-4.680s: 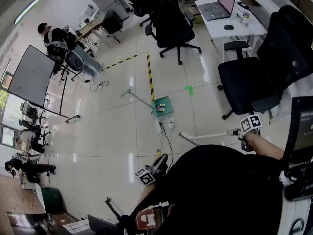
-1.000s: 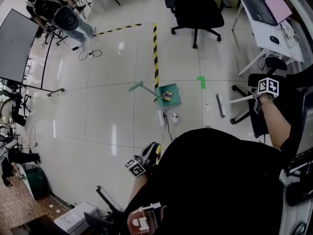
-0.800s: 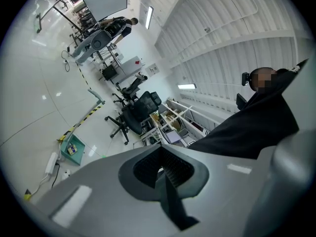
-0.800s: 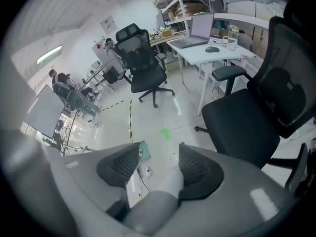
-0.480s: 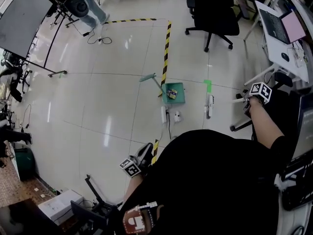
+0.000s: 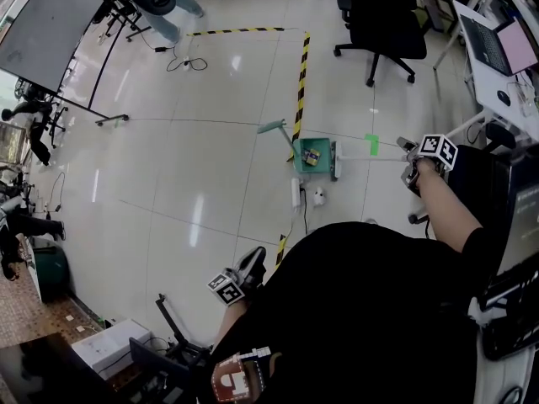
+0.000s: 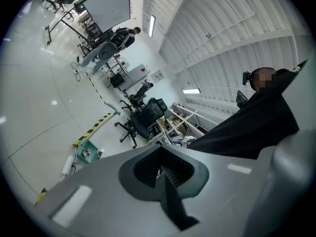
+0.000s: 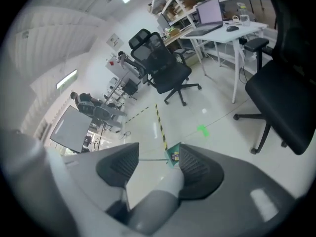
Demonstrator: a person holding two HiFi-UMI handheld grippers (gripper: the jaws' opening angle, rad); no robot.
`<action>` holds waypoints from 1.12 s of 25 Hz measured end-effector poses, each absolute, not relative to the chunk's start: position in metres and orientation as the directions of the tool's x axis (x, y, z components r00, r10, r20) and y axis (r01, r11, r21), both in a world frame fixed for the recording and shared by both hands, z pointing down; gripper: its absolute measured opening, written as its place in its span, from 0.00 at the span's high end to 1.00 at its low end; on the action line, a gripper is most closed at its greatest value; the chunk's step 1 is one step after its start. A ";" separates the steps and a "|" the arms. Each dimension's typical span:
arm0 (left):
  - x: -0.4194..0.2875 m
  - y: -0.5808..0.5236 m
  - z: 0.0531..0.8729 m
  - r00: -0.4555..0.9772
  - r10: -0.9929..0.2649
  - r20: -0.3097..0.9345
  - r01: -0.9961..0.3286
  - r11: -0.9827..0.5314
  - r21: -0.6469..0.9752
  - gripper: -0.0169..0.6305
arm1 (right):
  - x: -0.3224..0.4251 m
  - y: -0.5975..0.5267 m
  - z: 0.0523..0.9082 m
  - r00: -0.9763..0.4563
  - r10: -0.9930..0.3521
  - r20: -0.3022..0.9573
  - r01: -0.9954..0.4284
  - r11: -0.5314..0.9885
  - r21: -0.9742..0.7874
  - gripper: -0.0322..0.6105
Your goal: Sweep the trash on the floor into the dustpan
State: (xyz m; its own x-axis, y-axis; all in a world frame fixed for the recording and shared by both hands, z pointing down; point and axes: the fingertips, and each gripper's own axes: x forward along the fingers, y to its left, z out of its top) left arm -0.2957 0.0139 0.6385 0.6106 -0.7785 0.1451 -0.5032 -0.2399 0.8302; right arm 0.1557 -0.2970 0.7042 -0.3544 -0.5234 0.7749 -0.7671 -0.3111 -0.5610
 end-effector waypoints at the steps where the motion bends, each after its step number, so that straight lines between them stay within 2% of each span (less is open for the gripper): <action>1: -0.296 0.014 0.638 0.616 -0.774 0.146 -0.504 -0.244 0.829 0.97 | 0.154 -0.294 0.702 -0.371 -0.535 0.759 -0.746 -0.316 -0.587 0.57; 4: -0.295 0.011 0.639 0.632 -0.761 0.144 -0.502 -0.261 0.824 0.97 | 0.147 -0.296 0.689 -0.410 -0.570 0.712 -0.726 -0.269 -0.633 0.62; 9: -0.294 0.008 0.638 0.665 -0.738 0.117 -0.480 -0.302 0.823 0.97 | 0.144 -0.297 0.655 -0.432 -0.604 0.670 -0.742 -0.184 -0.644 0.65; 11: -0.293 0.007 0.637 0.672 -0.732 0.110 -0.474 -0.311 0.824 0.97 | 0.152 -0.291 0.650 -0.413 -0.598 0.687 -0.782 -0.155 -0.604 0.72; 20: -0.295 0.005 0.646 0.688 -0.717 0.111 -0.455 -0.308 0.836 0.97 | 0.220 -0.243 0.675 -0.257 -0.513 0.819 -0.880 -0.226 -0.418 0.73; 28: -0.292 0.001 0.647 0.695 -0.710 0.112 -0.449 -0.307 0.839 0.97 | 0.247 -0.257 0.663 -0.170 -0.531 0.830 -0.905 -0.249 -0.344 0.73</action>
State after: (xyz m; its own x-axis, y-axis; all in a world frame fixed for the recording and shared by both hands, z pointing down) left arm -0.2918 0.0011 0.6471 0.6954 -0.7099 0.1120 -0.4488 -0.3073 0.8391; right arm 0.2472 -0.2573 0.6633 -0.1696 -0.5312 0.8301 -0.9054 -0.2485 -0.3441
